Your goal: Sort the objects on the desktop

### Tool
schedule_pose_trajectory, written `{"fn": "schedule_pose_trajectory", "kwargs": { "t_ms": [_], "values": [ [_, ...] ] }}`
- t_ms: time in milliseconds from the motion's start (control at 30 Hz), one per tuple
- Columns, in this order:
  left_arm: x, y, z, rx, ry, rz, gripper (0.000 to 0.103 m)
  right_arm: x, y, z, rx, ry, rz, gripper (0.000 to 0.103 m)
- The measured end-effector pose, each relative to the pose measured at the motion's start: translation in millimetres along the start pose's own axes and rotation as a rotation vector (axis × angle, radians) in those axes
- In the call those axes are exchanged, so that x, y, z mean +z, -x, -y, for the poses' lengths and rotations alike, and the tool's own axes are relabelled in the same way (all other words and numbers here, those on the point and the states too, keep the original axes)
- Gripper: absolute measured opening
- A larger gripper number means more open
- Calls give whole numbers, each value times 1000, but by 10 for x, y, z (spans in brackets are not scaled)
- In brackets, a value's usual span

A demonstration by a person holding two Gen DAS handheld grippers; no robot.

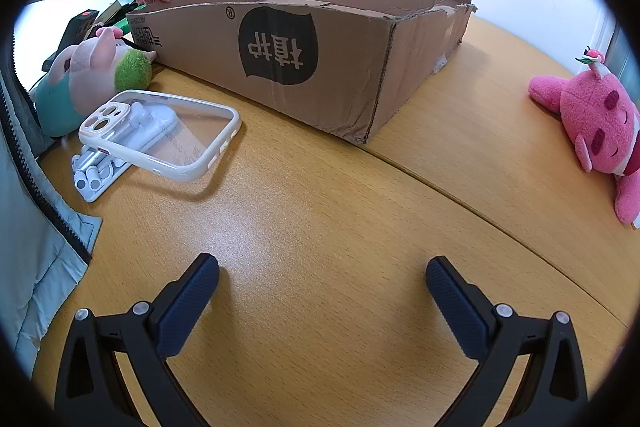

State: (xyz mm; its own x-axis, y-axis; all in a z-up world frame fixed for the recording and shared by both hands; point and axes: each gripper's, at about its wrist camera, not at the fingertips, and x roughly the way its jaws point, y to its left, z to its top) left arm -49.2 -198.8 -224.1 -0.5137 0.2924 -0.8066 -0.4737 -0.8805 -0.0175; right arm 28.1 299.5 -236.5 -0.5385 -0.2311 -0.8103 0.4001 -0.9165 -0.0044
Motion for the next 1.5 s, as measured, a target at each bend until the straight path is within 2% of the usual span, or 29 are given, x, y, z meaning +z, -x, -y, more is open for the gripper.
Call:
{"fn": "schedule_pose_trajectory", "kwargs": {
  "t_ms": [1133,1233,1500],
  "values": [
    [-40,3,32,2,0,0,103,49,-4,30,-18,-27,1,103],
    [-41,6,34,2,0,1,103,58,1,11,-31,-48,1,103],
    [-42,8,30,3,0,1,103,44,20,-187,-147,-203,2,103]
  ]
}}
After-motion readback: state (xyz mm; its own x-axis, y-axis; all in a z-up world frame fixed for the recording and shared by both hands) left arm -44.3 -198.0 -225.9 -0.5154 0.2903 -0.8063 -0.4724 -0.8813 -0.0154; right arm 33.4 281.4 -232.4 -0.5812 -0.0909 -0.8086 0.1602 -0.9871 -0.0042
